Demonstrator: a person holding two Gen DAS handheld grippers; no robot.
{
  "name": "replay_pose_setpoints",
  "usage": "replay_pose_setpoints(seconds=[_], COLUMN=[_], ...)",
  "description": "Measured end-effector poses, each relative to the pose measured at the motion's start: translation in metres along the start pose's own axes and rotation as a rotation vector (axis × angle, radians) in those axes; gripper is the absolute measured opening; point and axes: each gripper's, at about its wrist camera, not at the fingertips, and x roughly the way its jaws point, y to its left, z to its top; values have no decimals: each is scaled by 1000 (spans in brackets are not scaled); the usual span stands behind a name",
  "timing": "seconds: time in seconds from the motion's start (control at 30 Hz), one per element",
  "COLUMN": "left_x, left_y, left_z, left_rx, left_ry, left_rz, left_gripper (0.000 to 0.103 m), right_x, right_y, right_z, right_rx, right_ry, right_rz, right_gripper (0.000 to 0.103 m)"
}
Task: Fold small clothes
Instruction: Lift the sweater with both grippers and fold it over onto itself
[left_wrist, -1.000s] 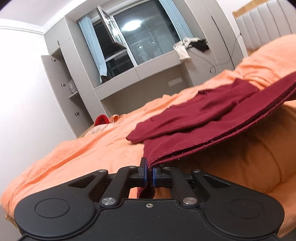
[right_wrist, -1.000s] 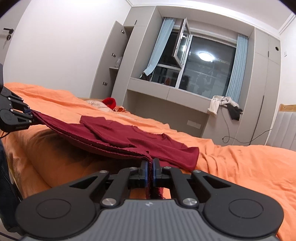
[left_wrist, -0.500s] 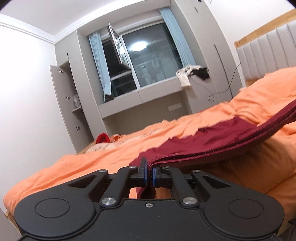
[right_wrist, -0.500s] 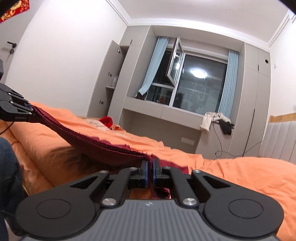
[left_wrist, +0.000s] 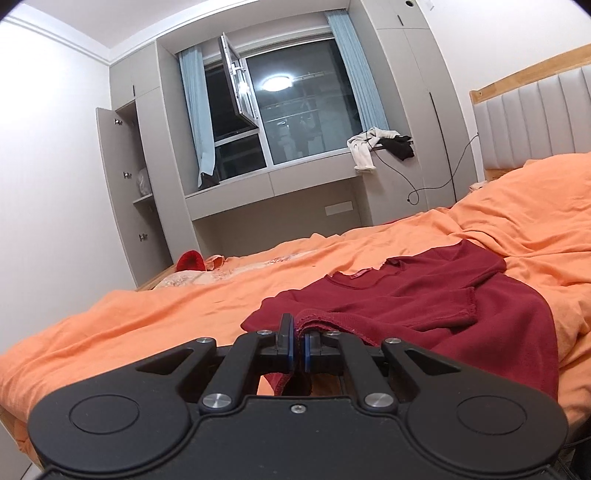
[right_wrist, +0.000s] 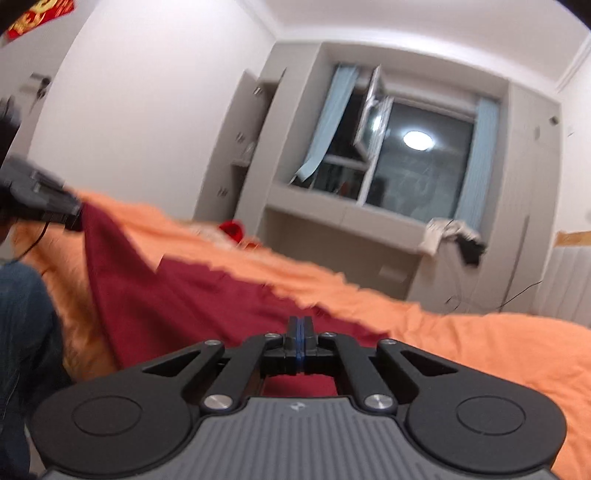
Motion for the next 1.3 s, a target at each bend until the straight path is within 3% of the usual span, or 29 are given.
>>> replay_pose_setpoints(seconds=[0.07,0.13,0.2,0.27,0.33,0.5,0.57,0.63,0.77,0.87,0.9,1.03,1.3], left_x=[2,4,5,4,4,2,0,-4,-10,-11,-12,-17,-43], left_y=[5,6,6,4,1,1,4,8,21,27,26,23,26], left_z=[2,4,8,12,16,24,24,21,8,-7,-11,-19,-16], left_rx=[-12,-9,0,18,31,28,23,15,-39,-84,-87,-85,-137], left_ry=[4,1,-11,-26,-41,-63,-70,-71,-51,-14,-6,-4,-36], left_rz=[-4,-8,-15,-27,-38,-59,-57,-49,-39,-55,-57,-50,-34], left_gripper=[5,5,5,5,5,5,5,5,5,5,5,5,5], right_x=[9,17,25,34,44,73,81,84,76,62,55,38,-14], right_y=[9,20,37,56,75,120,136,141,122,99,95,101,89], right_z=[-3,-6,-9,-9,-10,-7,-13,-22,-43,-44,-40,-30,-12], right_rx=[-13,-10,-16,-49,-74,-141,-207,-263,-307,-243,-228,-368,-356], right_ry=[39,67,90,103,104,122,137,161,216,219,196,164,41], right_rz=[52,87,138,185,208,239,156,74,-99,-129,-123,-146,-156], right_gripper=[10,50,64,67,76,78,76,62,48,10,5,5,4])
